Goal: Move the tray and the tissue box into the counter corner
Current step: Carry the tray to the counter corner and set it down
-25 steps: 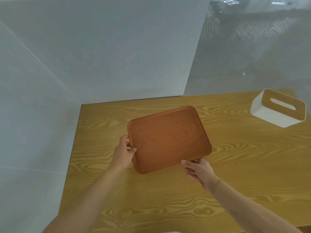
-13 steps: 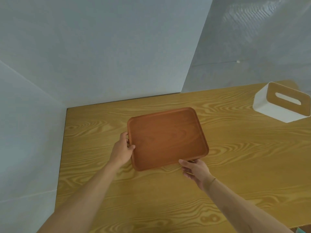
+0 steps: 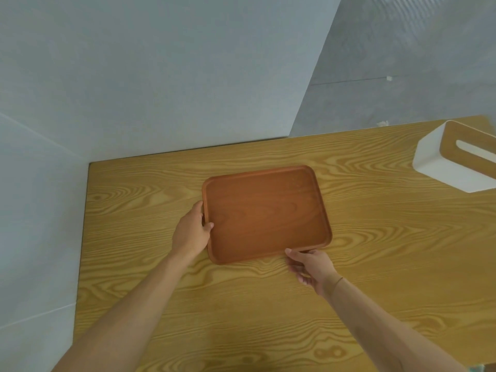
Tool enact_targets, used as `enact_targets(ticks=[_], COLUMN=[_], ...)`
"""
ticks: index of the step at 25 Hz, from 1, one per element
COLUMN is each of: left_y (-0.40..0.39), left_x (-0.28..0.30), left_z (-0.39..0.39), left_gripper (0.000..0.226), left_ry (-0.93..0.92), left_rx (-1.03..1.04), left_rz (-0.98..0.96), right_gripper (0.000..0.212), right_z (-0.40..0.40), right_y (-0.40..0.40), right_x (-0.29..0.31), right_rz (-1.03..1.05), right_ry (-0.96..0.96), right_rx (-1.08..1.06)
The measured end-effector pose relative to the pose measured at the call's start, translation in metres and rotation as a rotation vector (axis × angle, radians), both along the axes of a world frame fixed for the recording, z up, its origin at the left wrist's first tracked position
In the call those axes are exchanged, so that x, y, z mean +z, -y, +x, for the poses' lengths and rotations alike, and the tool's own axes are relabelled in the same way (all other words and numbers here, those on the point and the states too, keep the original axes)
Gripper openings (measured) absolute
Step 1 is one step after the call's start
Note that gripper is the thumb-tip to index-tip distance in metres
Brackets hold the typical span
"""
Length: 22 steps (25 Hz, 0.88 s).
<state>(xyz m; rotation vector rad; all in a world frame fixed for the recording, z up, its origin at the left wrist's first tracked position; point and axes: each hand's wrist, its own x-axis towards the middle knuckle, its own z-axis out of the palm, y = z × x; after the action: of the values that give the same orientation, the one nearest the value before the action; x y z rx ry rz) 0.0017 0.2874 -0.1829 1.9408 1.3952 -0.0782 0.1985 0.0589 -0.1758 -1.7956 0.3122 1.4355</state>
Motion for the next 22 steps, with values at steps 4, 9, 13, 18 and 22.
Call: enact_targets(ticks=[4, 9, 13, 18, 22], left_y=[0.007, 0.017, 0.038, 0.067, 0.078], left_x=[0.001, 0.006, 0.001, -0.013, -0.021], left_z=[-0.001, -0.009, -0.025, -0.055, -0.063], left_gripper=[0.064, 0.062, 0.066, 0.093, 0.113], left_ry=[-0.036, -0.177, -0.185, -0.123, -0.164], left_rx=[-0.053, -0.162, -0.207, -0.229, -0.243], left_rz=[0.072, 0.249, 0.329, 0.273, 0.208], right_gripper=[0.018, 0.034, 0.044, 0.081, 0.099], right_z=[0.003, 0.006, 0.018, 0.035, 0.048], right_y=[0.000, 0.009, 0.038, 0.062, 0.064], right_x=[-0.001, 0.004, 0.004, -0.001, -0.010], right_rz=[-0.057, -0.119, -0.205, -0.311, -0.279], right_ry=[-0.008, 0.154, 0.487, 1.016, 1.063], right_rx=[-0.012, 0.197, 0.343, 0.680, 0.940])
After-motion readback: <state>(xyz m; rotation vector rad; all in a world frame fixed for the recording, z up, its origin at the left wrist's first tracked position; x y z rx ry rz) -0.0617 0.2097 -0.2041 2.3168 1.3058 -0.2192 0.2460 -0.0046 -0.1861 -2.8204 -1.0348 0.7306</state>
